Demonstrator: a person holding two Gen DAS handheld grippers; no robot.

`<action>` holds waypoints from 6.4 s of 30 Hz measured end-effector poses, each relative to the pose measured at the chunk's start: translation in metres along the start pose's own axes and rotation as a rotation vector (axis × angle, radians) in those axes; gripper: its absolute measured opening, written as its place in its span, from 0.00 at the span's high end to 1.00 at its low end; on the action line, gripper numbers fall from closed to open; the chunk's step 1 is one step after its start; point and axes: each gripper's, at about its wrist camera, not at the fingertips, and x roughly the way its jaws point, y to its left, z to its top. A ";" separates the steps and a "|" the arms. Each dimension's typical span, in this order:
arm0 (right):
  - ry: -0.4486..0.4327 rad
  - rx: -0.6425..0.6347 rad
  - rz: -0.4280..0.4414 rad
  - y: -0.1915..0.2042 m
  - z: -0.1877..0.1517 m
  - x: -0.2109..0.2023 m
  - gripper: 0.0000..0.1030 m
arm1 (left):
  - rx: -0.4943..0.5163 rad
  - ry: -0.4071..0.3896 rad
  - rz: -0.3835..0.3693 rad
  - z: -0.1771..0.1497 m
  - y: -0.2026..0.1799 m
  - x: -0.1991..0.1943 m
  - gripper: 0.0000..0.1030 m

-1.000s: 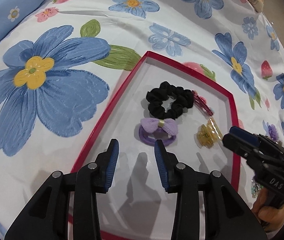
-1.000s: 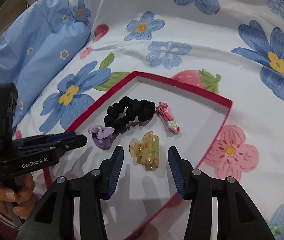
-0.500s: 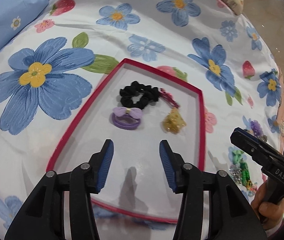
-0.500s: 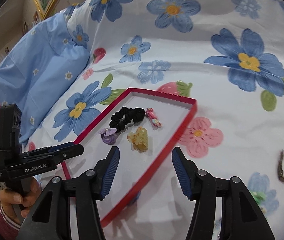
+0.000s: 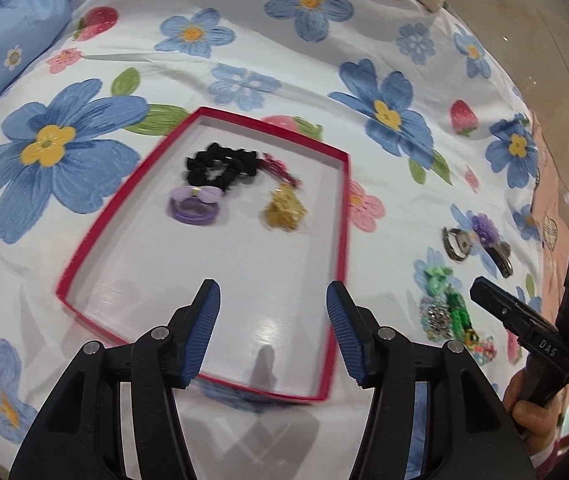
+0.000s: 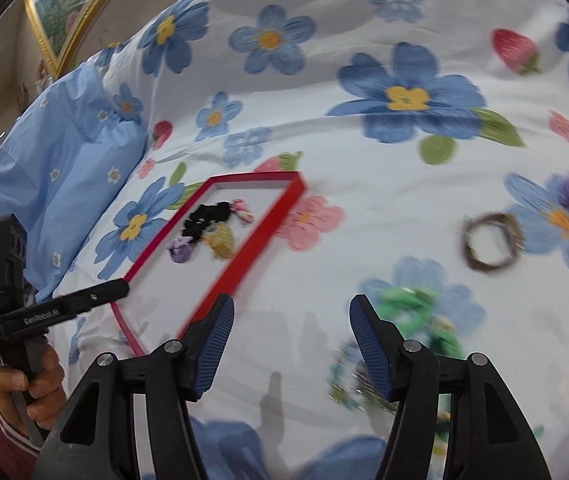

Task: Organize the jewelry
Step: 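Move both open tools back toward the remaining jewelry, then grasp the green hair tie with the left tool while the right tool grasps the silver watch, then carry the green hair tie and silver watch over the red tray, then open both tools to drop the green hair tie and silver watch into the tray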

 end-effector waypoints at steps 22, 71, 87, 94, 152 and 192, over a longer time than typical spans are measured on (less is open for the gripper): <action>-0.066 0.143 -0.115 -0.080 -0.018 -0.058 0.39 | 0.197 0.071 -0.076 -0.007 -0.103 0.028 0.45; 0.031 0.164 -0.232 -0.162 0.042 0.034 0.85 | 0.422 0.243 -0.203 0.002 -0.197 0.150 0.94; -0.011 0.125 -0.155 -0.112 0.021 -0.002 0.85 | 0.280 0.125 -0.205 0.016 -0.149 0.095 0.95; 0.001 0.093 -0.115 -0.082 0.014 0.000 0.85 | 0.221 0.090 -0.190 0.019 -0.117 0.071 0.95; 0.192 -0.205 0.056 0.115 0.028 0.134 0.85 | -0.110 0.027 -0.003 0.033 0.098 0.046 0.95; 0.203 -0.182 0.086 0.110 0.027 0.118 0.69 | -0.160 0.043 0.043 0.019 0.096 0.037 0.59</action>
